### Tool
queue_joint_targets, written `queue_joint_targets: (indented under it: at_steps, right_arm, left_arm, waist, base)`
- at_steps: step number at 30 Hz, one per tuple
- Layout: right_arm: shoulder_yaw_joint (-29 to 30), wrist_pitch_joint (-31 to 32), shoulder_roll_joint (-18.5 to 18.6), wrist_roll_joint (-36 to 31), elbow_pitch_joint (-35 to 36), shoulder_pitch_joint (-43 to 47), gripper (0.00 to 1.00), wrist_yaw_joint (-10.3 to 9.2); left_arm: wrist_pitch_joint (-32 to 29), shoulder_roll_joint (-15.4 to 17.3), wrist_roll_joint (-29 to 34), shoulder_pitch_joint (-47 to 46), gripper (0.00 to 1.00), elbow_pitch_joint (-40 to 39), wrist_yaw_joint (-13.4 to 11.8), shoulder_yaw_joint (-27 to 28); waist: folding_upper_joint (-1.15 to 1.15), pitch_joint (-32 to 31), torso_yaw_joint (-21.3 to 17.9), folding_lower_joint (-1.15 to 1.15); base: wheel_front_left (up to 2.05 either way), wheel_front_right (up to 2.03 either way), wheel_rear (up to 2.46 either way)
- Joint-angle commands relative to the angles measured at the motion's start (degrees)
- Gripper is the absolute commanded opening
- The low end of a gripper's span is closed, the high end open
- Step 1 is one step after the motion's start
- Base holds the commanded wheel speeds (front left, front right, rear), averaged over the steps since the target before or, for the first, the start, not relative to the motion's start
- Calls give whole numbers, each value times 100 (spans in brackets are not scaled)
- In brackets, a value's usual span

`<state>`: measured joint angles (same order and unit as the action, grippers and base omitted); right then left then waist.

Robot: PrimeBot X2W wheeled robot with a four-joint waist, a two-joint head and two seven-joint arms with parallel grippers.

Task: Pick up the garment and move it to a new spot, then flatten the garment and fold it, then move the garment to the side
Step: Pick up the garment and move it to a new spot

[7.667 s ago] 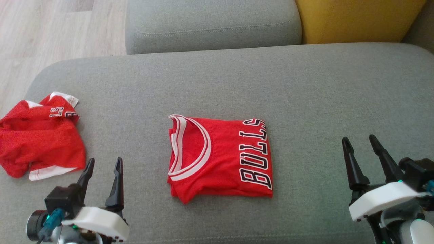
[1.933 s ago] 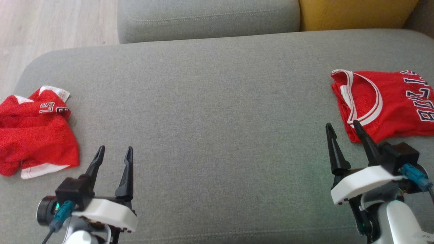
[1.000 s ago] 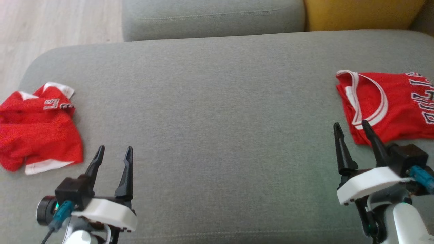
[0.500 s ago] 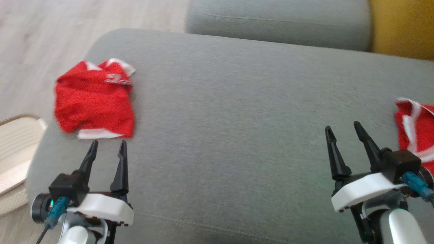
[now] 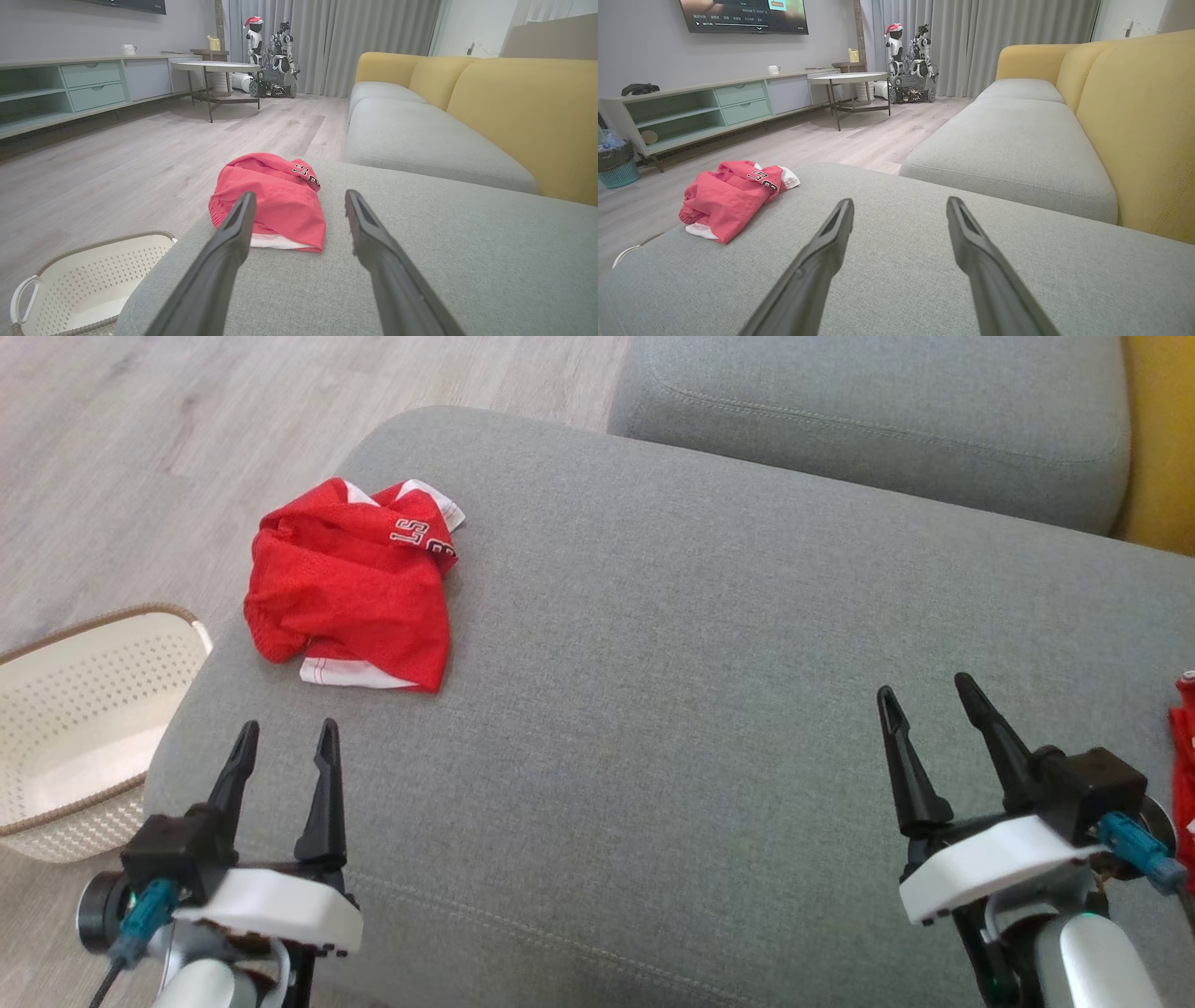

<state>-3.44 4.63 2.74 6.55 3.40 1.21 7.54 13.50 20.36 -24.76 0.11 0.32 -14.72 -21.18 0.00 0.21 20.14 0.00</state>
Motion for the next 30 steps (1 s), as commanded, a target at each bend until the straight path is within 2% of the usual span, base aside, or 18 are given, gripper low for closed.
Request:
queue_joint_targets:
  at_steps: [1, 9, 19, 26, 30]
  right_arm:
    - [-144, 22, 14, 33, 216, -106, 100, -5]
    - [-138, 72, 14, 44, 269, -130, 100, -5]
    - [-32, 349, 42, -220, 731, -456, 100, -5]
    - [30, 565, 229, -361, 1143, -859, 100, -5]
    - [49, 643, 343, -414, 1318, -1090, 100, -5]
  left_arm:
    - [25, 138, -40, -211, 100, -192, -47, 276]
    - [31, 112, -106, -309, 100, -279, -28, 294]
    - [138, -134, -208, -1238, 100, -189, 205, 729]
    - [148, -415, 4, -2350, 100, 111, 666, 1321]
    - [149, -547, 127, -3079, 100, 774, 1007, 1580]
  waist:
    - [0, -7, -3, 0]
    - [0, 130, -74, 0]
    - [0, 1104, -267, 0]
    - [0, 2121, -470, 0]
    - [0, 2645, -546, 0]
  base:
    - [0, 0, 0]
    - [0, 0, 0]
    - [0, 0, 0]
    - [0, 0, 0]
    - [0, 0, 0]
